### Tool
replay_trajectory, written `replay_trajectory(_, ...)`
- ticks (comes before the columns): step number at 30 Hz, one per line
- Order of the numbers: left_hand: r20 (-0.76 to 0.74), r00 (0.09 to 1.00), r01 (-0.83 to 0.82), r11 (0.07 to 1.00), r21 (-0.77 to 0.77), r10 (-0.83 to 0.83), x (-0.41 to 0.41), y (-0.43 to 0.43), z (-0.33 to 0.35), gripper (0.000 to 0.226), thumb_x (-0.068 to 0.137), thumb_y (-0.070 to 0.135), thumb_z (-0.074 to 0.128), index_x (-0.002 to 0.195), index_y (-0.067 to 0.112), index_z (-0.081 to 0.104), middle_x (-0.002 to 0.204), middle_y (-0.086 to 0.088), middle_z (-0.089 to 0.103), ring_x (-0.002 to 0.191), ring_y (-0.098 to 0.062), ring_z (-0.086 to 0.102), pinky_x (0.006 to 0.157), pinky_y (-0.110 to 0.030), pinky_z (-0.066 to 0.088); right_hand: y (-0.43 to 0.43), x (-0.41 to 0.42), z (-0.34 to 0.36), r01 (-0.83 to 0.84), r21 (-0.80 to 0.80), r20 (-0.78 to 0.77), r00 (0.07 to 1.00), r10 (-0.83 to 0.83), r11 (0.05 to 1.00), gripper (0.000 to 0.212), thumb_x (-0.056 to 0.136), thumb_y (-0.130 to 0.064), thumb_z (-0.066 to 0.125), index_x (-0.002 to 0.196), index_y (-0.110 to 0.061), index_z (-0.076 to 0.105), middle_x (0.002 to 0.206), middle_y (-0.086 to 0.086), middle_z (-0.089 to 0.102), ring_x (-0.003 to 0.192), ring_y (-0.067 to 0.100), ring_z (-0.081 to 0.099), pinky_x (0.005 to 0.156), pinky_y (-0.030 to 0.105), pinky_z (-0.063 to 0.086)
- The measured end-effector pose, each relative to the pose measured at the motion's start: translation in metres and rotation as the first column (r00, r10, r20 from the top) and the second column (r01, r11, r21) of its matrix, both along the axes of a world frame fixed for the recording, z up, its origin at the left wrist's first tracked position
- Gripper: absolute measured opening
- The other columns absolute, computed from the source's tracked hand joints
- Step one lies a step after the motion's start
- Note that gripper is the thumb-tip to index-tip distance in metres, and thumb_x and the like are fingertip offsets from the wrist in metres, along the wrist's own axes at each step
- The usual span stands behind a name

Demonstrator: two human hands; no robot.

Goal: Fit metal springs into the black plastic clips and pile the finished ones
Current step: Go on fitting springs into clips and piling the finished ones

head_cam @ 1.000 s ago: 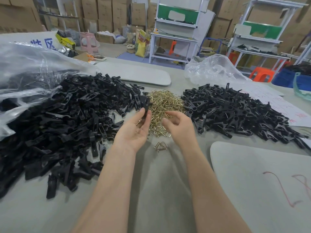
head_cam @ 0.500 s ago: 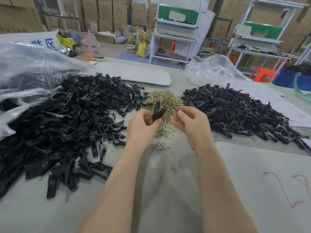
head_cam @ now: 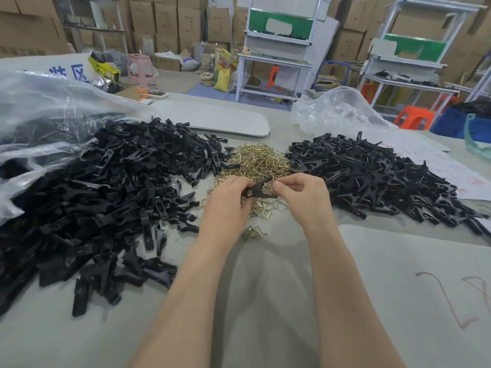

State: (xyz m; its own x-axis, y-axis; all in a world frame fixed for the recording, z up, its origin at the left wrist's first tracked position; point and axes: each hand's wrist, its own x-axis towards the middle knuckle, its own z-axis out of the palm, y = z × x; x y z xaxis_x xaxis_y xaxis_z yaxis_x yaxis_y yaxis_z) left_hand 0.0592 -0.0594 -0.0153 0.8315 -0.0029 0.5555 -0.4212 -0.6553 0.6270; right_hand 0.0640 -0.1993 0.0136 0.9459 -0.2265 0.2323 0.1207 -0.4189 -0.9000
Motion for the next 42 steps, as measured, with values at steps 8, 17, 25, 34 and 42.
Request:
replay_trajectory(8, -0.061, 0.997, 0.056, 0.997, 0.046, -0.053, -0.001, 0.001, 0.001, 0.024, 0.083, 0.009, 0.068, 0.106, 0.016, 0.067, 0.1, 0.006, 0.061, 0.092, -0.017, 0.058, 0.086, -0.04, 0.049, -0.002, 0.001, 0.001, 0.008, -0.083, -0.059, 0.998, -0.013, 0.997, 0.02, 0.079, -0.017, 0.071, 0.065, -0.027, 0.064, 0.071, -0.004, 0.069, 0.075, 0.015, 0.063, 0.074, 0.03, 0.048)
replay_trajectory(17, -0.1, 0.99, 0.103, 0.993, 0.061, -0.097, -0.002, 0.004, 0.001, 0.022, 0.081, 0.01, 0.07, 0.103, 0.017, 0.068, 0.097, 0.008, 0.061, 0.09, -0.016, 0.059, 0.085, -0.039, 0.049, -0.004, 0.002, -0.004, -0.057, -0.063, -0.122, 0.991, 0.049, 0.996, 0.022, 0.079, -0.015, 0.073, 0.062, -0.027, 0.064, 0.066, -0.006, 0.065, 0.069, 0.012, 0.059, 0.07, 0.028, 0.047)
replay_trajectory(25, -0.167, 0.922, 0.293, 0.912, -0.286, -0.348, -0.013, 0.008, 0.018, 0.032, 0.076, 0.01, 0.077, 0.082, 0.039, 0.063, 0.076, 0.016, 0.062, 0.074, 0.004, 0.057, 0.076, -0.01, 0.046, -0.02, -0.006, -0.009, -0.337, 0.766, -0.217, 0.666, 0.714, 0.548, 0.049, 0.075, -0.046, 0.06, 0.103, -0.005, 0.06, 0.079, 0.009, 0.069, 0.069, 0.018, 0.068, 0.063, 0.026, 0.058)
replay_trajectory(34, -0.074, 0.933, 0.336, 0.927, -0.164, -0.351, -0.014, 0.005, 0.022, 0.025, 0.076, 0.018, 0.077, 0.097, 0.025, 0.067, 0.1, 0.012, 0.057, 0.094, 0.001, 0.053, 0.088, -0.012, 0.038, -0.004, -0.006, -0.014, -0.395, 0.772, -0.113, 0.686, 0.719, 0.498, 0.041, 0.077, -0.04, 0.052, 0.08, -0.006, 0.074, 0.063, 0.007, 0.069, 0.054, 0.012, 0.068, 0.053, 0.02, 0.057)
replay_trajectory(42, -0.121, 0.935, 0.295, 0.92, -0.259, -0.334, -0.013, 0.007, 0.018, 0.028, 0.077, 0.019, 0.076, 0.084, 0.042, 0.061, 0.082, 0.021, 0.065, 0.081, 0.01, 0.056, 0.076, -0.005, 0.039, -0.002, -0.001, -0.018, -0.334, 0.74, -0.212, 0.709, 0.673, 0.584, 0.059, 0.068, -0.057, 0.056, 0.092, -0.005, 0.069, 0.07, 0.011, 0.071, 0.061, 0.017, 0.07, 0.056, 0.024, 0.058)
